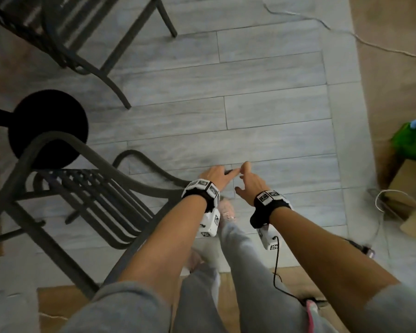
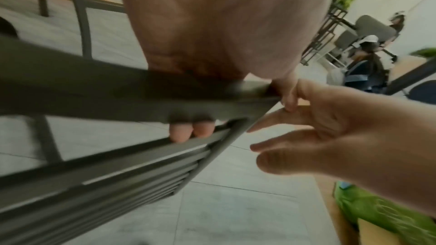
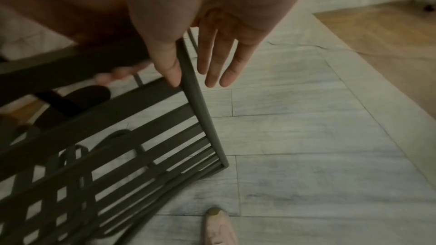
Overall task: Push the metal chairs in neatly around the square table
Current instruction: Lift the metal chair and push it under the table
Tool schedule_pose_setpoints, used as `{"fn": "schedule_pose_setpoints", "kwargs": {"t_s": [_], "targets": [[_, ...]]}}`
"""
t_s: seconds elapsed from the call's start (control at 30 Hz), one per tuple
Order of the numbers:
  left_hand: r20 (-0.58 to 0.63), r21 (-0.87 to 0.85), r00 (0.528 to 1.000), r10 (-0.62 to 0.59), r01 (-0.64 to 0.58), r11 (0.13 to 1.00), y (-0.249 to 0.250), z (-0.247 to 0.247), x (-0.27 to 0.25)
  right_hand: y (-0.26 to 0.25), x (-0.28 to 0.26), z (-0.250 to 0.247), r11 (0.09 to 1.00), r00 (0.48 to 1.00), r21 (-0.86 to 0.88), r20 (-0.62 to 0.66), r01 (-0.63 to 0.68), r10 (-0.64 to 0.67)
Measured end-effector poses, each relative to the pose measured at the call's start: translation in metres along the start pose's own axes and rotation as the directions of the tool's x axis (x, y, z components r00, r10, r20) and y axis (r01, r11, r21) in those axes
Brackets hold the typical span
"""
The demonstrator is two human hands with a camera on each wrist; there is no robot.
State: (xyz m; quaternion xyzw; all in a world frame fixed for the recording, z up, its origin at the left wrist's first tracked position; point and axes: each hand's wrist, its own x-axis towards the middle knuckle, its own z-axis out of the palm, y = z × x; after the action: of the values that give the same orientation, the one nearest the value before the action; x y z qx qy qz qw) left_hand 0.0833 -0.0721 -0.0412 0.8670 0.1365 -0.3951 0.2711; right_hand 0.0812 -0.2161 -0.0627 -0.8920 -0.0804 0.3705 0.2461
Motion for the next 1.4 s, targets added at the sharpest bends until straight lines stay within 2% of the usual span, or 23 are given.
{"fn": "schedule_pose_setpoints", "kwargs": {"t_s": [0.13,0.2,0.3,0.37,0.5,0.63,0.77,0.87,1.0,1.07,1.2,1.3,1.4], "targets": [[-0.194,-0.014,0.981,0.007,-0.010,1.000,-0.001,-0.023,-0.058,-0.017,-0.010,-0.009,0.995,0.997,0.074,0.047,0.063,-0.066],[-0.283,-0.018,0.959,0.025,-0.032,0.999,-0.001,-0.040,-0.095,-0.031,-0.017,-0.014,0.991,0.982,0.047,0.134,0.127,-0.132],[-0.386,-0.036,0.919,0.081,-0.102,0.994,-0.007,-0.071,-0.161,-0.049,-0.032,-0.020,0.982,0.953,-0.079,0.264,0.173,-0.147],[-0.459,-0.058,0.880,0.127,-0.172,0.983,-0.017,-0.093,-0.207,-0.055,-0.046,-0.021,0.973,0.937,-0.148,0.326,0.179,-0.123],[-0.628,-0.095,0.761,0.162,-0.282,0.955,-0.039,-0.125,-0.286,-0.057,-0.079,-0.015,0.963,0.926,-0.203,0.366,0.175,-0.091],[-0.723,-0.173,0.667,0.183,-0.431,0.886,-0.068,-0.132,-0.353,-0.058,-0.106,-0.021,0.962,0.940,-0.232,0.335,0.145,-0.061],[-0.793,-0.241,0.583,0.177,-0.567,0.788,-0.101,-0.123,-0.417,-0.091,-0.126,-0.041,0.932,0.955,-0.302,0.271,0.202,-0.119],[-0.845,-0.302,0.525,0.107,-0.632,0.713,-0.140,-0.110,-0.463,-0.132,-0.136,-0.056,0.881,0.935,-0.330,0.221,0.340,-0.278],[-0.934,-0.290,0.358,-0.016,-0.727,0.623,-0.187,-0.098,-0.517,-0.199,-0.154,-0.061,0.803,0.870,-0.349,0.089,0.483,-0.485],[-0.955,-0.276,0.282,-0.086,-0.750,0.602,-0.206,-0.092,-0.536,-0.233,-0.172,-0.059,0.755,0.849,-0.416,0.084,0.506,-0.522],[-0.968,-0.246,0.173,-0.180,-0.784,0.570,-0.237,-0.078,-0.562,-0.266,-0.199,-0.050,0.683,0.818,-0.497,0.103,0.535,-0.566],[-0.970,-0.228,0.142,-0.195,-0.805,0.547,-0.258,-0.069,-0.575,-0.275,-0.212,-0.041,0.586,0.743,-0.540,0.113,0.603,-0.660],[-0.954,-0.251,0.126,-0.270,-0.828,0.501,-0.284,-0.056,-0.577,-0.289,-0.221,-0.038,0.525,0.716,-0.603,0.113,0.600,-0.689]]}}
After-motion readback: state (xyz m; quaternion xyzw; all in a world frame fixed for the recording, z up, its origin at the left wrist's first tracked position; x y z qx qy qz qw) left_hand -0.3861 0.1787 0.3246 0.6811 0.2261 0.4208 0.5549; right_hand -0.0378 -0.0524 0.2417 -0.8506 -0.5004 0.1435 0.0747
